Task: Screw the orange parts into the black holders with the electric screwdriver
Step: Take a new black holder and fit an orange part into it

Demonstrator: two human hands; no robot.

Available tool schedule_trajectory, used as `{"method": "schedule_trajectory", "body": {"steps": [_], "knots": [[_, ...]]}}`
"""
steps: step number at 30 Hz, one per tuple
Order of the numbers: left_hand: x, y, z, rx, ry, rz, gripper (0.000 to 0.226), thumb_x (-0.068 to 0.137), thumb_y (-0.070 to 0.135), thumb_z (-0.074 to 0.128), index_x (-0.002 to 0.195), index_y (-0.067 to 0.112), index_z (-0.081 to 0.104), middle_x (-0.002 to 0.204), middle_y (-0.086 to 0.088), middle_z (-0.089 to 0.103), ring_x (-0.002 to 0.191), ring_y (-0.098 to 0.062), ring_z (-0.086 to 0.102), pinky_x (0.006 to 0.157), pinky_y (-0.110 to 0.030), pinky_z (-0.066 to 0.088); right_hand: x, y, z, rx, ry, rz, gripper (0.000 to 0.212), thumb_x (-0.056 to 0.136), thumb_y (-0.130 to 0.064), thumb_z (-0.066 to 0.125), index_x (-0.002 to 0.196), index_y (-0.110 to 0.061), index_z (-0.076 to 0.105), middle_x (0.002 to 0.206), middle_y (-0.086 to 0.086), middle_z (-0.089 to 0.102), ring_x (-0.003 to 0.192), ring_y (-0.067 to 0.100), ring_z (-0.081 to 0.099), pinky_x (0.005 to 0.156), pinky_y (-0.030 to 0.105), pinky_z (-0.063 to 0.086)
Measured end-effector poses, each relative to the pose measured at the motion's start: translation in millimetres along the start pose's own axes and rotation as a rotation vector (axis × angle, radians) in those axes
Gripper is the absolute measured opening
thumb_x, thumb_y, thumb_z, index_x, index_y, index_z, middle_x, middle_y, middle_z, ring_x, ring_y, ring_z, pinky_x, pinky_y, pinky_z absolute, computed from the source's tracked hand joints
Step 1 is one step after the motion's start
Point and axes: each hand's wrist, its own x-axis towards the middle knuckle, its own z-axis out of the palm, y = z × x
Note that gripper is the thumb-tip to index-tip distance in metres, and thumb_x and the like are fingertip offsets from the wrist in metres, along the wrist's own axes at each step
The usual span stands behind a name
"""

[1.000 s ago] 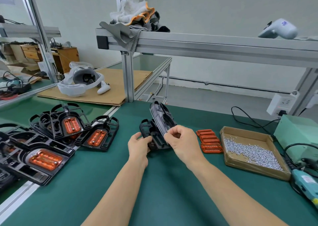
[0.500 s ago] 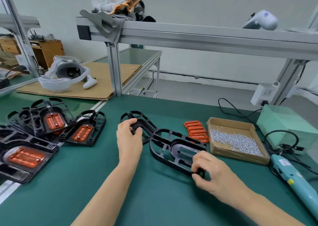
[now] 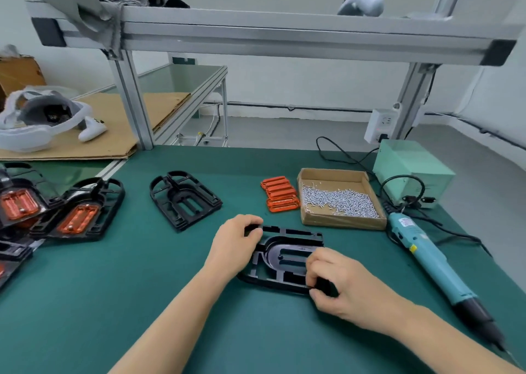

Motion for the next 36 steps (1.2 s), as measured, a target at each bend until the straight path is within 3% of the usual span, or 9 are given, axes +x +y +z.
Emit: {"method": "schedule_trajectory", "body": {"steps": [5,9,16,19,23,29,32,36], "knots": [[-6,5,9,0.015,-0.023,0.014,0.027,0.096,0.021,0.050,0.120,0.022,0.063,0.120,0.010,0.061,0.105,-0.005,0.053,0.092,-0.020,0.037,-9,1,-5,0.019,-0.001,0.041,0.006,0.081,-0.017,0.061,0.087,-0.019,0.060,0.092,-0.014,0.052,0.087,0.001,0.048,0.080,0.017,0.042],[-11,8,16,0.023,-0.030,0.025,0.025,0.096,0.022,0.050,0.118,0.024,0.063,0.117,0.011,0.060,0.107,-0.005,0.051,0.091,-0.020,0.037,-8,0,-3,0.032,0.019,0.066,0.020,0.084,-0.029,0.063,0.101,-0.021,0.062,0.096,-0.013,0.055,0.093,0.002,0.048,0.087,0.020,0.040],[-14,16,28,-0.024,-0.047,0.004,0.020,0.093,0.022,0.055,0.109,0.026,0.066,0.107,0.013,0.062,0.102,-0.005,0.056,0.090,-0.021,0.042,11,-5,11,0.010,0.130,0.143,0.055,0.084,-0.056,0.052,0.129,-0.025,0.059,0.129,-0.015,0.052,0.124,-0.001,0.036,0.105,0.015,0.020],[-10,20,28,-0.012,-0.039,0.001,0.018,0.093,0.023,0.055,0.103,0.025,0.069,0.105,0.011,0.064,0.099,-0.007,0.057,0.088,-0.025,0.044,10,-2,20,-0.038,0.104,0.141,0.060,0.087,-0.057,0.049,0.136,-0.024,0.054,0.144,-0.014,0.044,0.137,0.002,0.027,0.113,0.018,0.011],[16,27,25,0.054,0.063,0.081,0.019,0.094,0.021,0.053,0.104,0.023,0.069,0.108,0.008,0.063,0.104,-0.011,0.053,0.085,-0.026,0.039,7,0,23,-0.041,0.100,0.142,0.063,0.088,-0.061,0.040,0.140,-0.027,0.050,0.150,-0.017,0.037,0.142,0.000,0.020,0.117,0.021,0.009],[78,43,38,0.390,-0.007,0.263,0.027,0.093,0.019,0.054,0.117,0.019,0.066,0.127,0.002,0.059,0.120,-0.023,0.043,0.098,-0.037,0.039,7,-1,23,-0.057,0.100,0.135,0.066,0.087,-0.065,0.034,0.141,-0.030,0.049,0.149,-0.020,0.036,0.141,-0.004,0.017,0.116,0.018,0.006],[95,40,46,0.609,-0.062,0.258,0.029,0.093,0.028,0.053,0.120,0.021,0.063,0.131,-0.001,0.056,0.118,-0.025,0.044,0.097,-0.039,0.037,7,-2,22,-0.057,0.111,0.126,0.066,0.087,-0.065,0.033,0.140,-0.030,0.050,0.149,-0.020,0.036,0.141,-0.005,0.016,0.115,0.015,0.003],[104,36,51,0.725,-0.071,0.239,0.039,0.088,0.037,0.060,0.123,0.021,0.060,0.132,-0.002,0.053,0.120,-0.026,0.044,0.097,-0.039,0.035,7,-1,22,-0.050,0.128,0.115,0.065,0.088,-0.063,0.035,0.139,-0.028,0.052,0.148,-0.018,0.039,0.141,-0.002,0.019,0.114,0.015,0.005]]}}
